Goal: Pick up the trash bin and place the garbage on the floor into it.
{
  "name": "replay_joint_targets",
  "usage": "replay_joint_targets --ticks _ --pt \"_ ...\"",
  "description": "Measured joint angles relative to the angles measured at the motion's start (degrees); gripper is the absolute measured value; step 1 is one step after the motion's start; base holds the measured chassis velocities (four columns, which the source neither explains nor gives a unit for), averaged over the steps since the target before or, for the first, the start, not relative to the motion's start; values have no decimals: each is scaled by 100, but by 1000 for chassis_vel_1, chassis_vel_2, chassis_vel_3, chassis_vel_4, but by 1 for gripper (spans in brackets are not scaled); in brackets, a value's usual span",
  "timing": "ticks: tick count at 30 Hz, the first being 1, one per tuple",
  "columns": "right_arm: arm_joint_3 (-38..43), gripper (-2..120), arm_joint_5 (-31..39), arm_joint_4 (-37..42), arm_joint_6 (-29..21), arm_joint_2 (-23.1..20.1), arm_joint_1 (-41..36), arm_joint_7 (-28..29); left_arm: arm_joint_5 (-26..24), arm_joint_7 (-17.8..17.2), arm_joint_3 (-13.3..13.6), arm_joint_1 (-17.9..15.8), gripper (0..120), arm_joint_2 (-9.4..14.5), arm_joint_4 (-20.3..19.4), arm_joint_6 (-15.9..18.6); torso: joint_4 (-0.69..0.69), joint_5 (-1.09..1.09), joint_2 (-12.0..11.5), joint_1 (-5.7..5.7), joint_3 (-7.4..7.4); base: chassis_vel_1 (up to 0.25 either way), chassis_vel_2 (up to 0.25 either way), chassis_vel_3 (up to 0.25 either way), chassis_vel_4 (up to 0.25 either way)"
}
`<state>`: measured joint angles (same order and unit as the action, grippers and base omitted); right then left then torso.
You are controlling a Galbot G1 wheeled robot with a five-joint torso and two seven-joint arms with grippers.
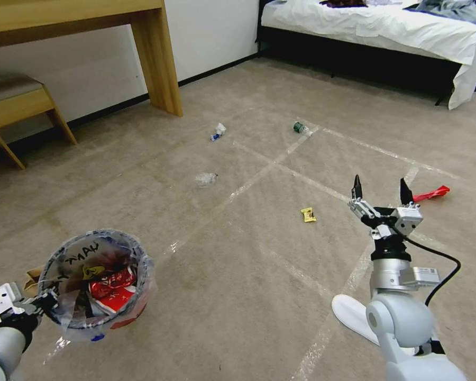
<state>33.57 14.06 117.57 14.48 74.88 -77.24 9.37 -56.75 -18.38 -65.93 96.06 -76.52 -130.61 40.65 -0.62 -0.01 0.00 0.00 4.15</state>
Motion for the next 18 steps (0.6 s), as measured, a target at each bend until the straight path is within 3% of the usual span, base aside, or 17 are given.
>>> replay_joint_targets --ticks 18 --pt "-62 100 22 -195 16 -34 133 5 92 93 -17 41 0 -27 51 -66 0 1 0 0 0 0 0 0 0"
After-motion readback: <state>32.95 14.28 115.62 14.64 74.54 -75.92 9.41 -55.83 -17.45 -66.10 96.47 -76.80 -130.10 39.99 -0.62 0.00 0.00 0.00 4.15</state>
